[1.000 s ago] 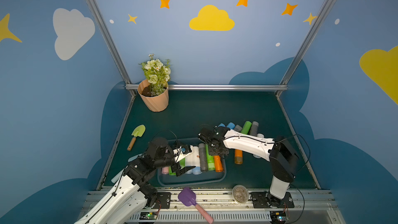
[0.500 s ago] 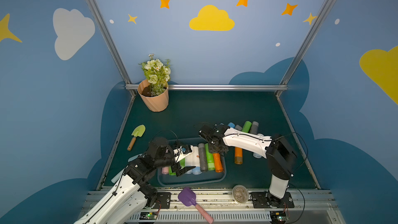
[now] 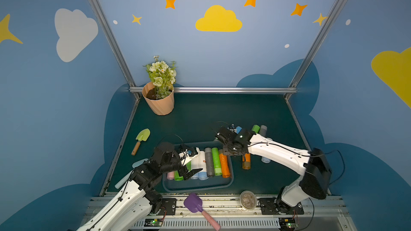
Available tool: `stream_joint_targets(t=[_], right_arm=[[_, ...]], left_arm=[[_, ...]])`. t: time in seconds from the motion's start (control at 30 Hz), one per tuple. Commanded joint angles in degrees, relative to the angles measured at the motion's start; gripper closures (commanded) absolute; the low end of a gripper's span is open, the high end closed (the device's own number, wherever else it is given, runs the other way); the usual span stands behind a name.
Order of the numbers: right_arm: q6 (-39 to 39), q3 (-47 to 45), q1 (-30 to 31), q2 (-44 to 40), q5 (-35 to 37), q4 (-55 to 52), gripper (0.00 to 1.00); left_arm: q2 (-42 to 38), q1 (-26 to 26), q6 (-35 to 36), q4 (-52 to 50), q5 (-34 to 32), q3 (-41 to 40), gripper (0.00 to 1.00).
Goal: Put the roll of trash bags into the storage box
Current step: Place the roll of trash bags in the storage box, then pick up the roll of trash bags from the center of the board.
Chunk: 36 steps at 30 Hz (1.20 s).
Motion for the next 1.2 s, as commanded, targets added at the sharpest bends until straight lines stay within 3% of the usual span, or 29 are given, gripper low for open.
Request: stream_joint_targets(t=[0.0,0.13,0.27,0.37,0.47,0.7,0.93,1.17], right_arm=[[0.9,-6.5,-4.5,-6.0,0.6,-2.8,0.58],[-1.6,-13.4,-15.2,-15.0,-2.2,-4.0,0.5],[-7.0,-19.7,-28.5,-22.0,-6.0,-1.9,0.48],[-11.5,-22.5,-39.6,-24.3,-13.8,2.3,0.47],[-14.6,-23.0,-45.9,-23.2,-18.2,5.0,0.46],[-18.9,-22.7,-51.2,-16.4,-23.0,9.1,0.44],[-21.2,-22.5,-51.8,-10.5,-24.2,12.4,0.43],[-22.5,-22.4,-52.6,-5.8,-21.3,13.1,0.43]], left_arm=[[1.7,-0.7,-7.3,6.5,2.6,0.4,0.0],[8.8,-3.1,-11.2,7.6,7.1,5.9,0.0],[16.4,-6.1,-11.9,8.1,8.6,11.2,0.0],[20.7,-8.5,-11.8,10.4,8.5,13.2,0.0],[24.3,-10.4,-10.9,11.2,7.8,15.5,0.0],[26.9,-10.8,-4.3,3.7,7.0,20.3,0.0],[23.9,-10.1,-3.4,11.9,1.6,12.9,0.0],[26.2,-10.1,-3.5,9.2,1.9,13.5,0.0]])
